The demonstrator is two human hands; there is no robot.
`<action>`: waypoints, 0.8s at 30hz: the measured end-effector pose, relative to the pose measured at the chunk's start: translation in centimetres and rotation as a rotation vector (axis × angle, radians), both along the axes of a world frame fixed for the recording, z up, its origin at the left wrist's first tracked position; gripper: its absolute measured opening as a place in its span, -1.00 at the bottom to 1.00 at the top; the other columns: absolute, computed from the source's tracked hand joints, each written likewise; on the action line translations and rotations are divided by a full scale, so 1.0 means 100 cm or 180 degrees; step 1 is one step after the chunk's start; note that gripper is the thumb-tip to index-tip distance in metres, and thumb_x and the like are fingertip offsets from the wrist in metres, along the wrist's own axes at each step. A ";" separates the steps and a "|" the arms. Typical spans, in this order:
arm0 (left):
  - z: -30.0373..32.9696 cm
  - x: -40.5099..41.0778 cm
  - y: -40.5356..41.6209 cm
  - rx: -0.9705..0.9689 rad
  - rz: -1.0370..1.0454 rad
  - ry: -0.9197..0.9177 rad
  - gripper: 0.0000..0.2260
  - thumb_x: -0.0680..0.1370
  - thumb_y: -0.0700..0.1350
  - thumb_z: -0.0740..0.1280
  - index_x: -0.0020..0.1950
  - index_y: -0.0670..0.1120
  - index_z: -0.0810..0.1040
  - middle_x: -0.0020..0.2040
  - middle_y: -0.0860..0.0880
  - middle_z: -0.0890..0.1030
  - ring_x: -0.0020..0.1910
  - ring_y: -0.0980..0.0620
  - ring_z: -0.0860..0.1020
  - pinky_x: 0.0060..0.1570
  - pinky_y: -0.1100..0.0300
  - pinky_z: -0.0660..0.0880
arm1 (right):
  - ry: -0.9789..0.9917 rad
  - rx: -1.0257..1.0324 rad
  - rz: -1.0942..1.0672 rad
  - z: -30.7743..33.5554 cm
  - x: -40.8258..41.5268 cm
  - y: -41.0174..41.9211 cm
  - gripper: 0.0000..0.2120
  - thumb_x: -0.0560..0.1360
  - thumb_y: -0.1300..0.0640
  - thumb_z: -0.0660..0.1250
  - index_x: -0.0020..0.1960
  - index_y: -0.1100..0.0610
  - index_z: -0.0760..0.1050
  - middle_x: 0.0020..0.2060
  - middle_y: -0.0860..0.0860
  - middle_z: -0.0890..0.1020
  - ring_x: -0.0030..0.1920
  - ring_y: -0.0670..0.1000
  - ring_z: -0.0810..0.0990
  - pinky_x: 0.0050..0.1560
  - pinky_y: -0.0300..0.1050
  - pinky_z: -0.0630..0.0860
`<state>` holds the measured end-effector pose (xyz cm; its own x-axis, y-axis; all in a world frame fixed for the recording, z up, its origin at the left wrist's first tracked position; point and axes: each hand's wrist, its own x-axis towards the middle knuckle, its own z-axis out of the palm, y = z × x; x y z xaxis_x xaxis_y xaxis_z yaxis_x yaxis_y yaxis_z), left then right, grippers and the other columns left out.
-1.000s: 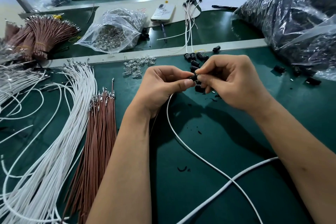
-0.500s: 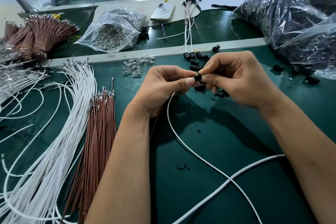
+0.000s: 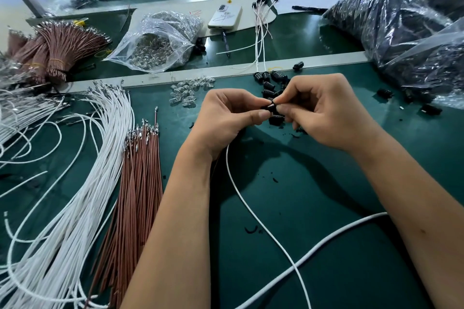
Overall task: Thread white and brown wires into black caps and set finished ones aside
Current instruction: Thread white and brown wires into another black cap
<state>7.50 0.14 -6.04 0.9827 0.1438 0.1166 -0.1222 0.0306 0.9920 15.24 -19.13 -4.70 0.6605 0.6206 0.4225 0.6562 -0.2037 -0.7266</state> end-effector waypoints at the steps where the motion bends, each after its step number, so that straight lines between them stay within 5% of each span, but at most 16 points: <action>1: 0.000 0.000 -0.001 0.0062 0.0024 -0.0053 -0.84 0.39 -0.39 0.52 -0.09 -0.22 0.69 -0.09 -0.27 0.71 -0.16 -0.06 0.64 -0.04 0.18 0.59 | 0.0096 0.0016 -0.0009 -0.001 -0.001 0.001 -0.94 0.49 0.28 0.48 -0.11 0.16 0.64 -0.37 -0.06 0.65 -0.43 -0.05 0.64 -0.35 -0.24 0.53; 8: -0.002 0.001 0.002 0.0024 0.0039 -0.0220 -0.81 0.35 -0.41 0.54 -0.14 -0.16 0.72 -0.15 -0.19 0.72 -0.17 -0.03 0.67 -0.03 0.18 0.61 | 0.0316 0.0348 0.0126 -0.003 -0.003 0.004 -0.92 0.49 0.42 0.49 -0.10 0.28 0.64 -0.29 0.12 0.68 -0.35 0.03 0.67 -0.25 -0.07 0.67; 19: 0.000 0.000 0.002 -0.0236 -0.0028 -0.0295 -0.82 0.35 -0.44 0.51 -0.09 -0.28 0.66 -0.16 -0.11 0.74 -0.17 0.03 0.70 -0.09 0.26 0.58 | 0.1685 0.0992 0.0151 0.002 -0.007 0.007 -0.86 0.44 0.19 0.50 -0.07 0.26 0.67 -0.32 0.15 0.71 -0.38 0.04 0.66 -0.34 -0.19 0.62; 24: -0.002 0.000 -0.001 -0.0214 0.0066 -0.0275 -0.82 0.36 -0.45 0.51 -0.08 -0.31 0.66 -0.19 -0.12 0.73 -0.21 0.04 0.69 -0.13 0.26 0.57 | 0.1690 0.1004 0.0145 0.000 -0.008 0.009 -0.92 0.53 0.28 0.44 -0.10 0.30 0.62 -0.35 0.13 0.69 -0.41 0.02 0.65 -0.37 -0.20 0.61</action>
<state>7.49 0.08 -6.20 0.9661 0.1743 0.1902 -0.2085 0.0932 0.9736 14.42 -18.18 -4.75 0.8067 0.5519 0.2112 0.1914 0.0940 -0.9770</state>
